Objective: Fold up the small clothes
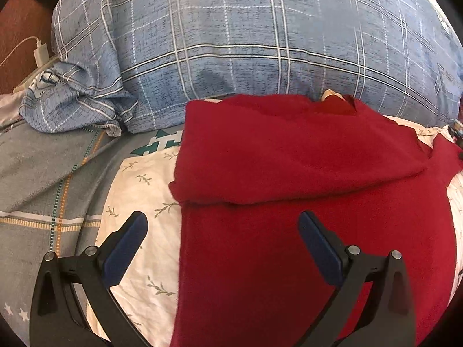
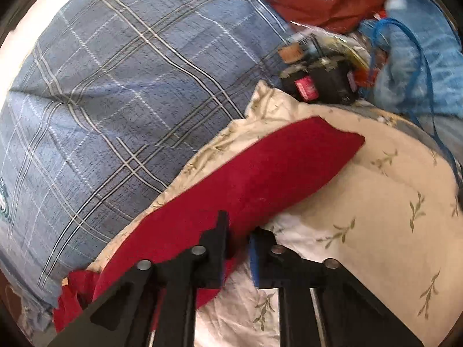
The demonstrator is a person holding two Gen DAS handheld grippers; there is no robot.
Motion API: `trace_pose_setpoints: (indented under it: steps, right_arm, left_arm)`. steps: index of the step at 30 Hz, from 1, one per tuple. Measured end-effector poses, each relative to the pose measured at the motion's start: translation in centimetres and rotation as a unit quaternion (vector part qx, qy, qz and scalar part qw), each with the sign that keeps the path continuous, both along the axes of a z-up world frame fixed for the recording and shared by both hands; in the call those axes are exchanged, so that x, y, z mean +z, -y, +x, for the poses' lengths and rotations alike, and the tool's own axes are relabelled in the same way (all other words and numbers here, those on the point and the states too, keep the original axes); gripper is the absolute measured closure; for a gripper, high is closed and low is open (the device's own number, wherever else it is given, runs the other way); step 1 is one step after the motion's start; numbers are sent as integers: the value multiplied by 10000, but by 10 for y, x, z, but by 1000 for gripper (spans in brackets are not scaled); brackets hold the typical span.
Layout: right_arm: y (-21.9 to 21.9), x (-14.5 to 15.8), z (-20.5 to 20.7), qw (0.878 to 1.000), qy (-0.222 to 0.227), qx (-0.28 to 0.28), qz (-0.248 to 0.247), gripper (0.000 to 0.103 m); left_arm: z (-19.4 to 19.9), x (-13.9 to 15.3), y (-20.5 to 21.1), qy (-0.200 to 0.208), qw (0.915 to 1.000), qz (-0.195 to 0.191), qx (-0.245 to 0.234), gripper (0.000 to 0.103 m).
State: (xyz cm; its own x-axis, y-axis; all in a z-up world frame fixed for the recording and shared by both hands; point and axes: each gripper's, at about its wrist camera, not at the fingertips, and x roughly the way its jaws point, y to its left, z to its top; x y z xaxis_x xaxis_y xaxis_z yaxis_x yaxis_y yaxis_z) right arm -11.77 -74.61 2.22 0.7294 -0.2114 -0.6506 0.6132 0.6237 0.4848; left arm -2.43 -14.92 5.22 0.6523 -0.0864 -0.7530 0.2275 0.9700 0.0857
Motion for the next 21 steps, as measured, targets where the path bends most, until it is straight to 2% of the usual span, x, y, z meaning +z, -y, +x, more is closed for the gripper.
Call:
trace_pose_setpoints:
  steps: [4,7,9,12,14,17,20,21]
  right_arm:
    - [-15,29,-7,9984,454,264,-216,96]
    - [-43,64,-5,9928,767,745,-547,96]
    - [-81,90,-2,9838,978,1254,-831,96]
    - [-137,110,10,9665,1165,2028,-1062,96]
    - [-185,111,23,9497,1176,2655,-1176,96]
    - [-258,93,46,9202,988,3638,-1059,94]
    - [-308,59,65,8987,535,4247,-955,88]
    - [-319,47,72,8924,282,4407,-925,79]
  left_arm:
    - [2,6,5,-29,9998,-198,-56,0]
    - [4,7,4,-122,9991,-393,-68,0]
    - [5,8,4,-141,9988,-457,-56,0]
    - [7,8,2,-113,9988,-469,-4,0]
    - [8,8,0,-112,9986,-522,16,0]
    - [10,7,-2,-127,9982,-590,41,0]
    - [12,5,-5,-240,9970,-742,16,0]
    - [12,5,-5,-278,9963,-809,-7,0]
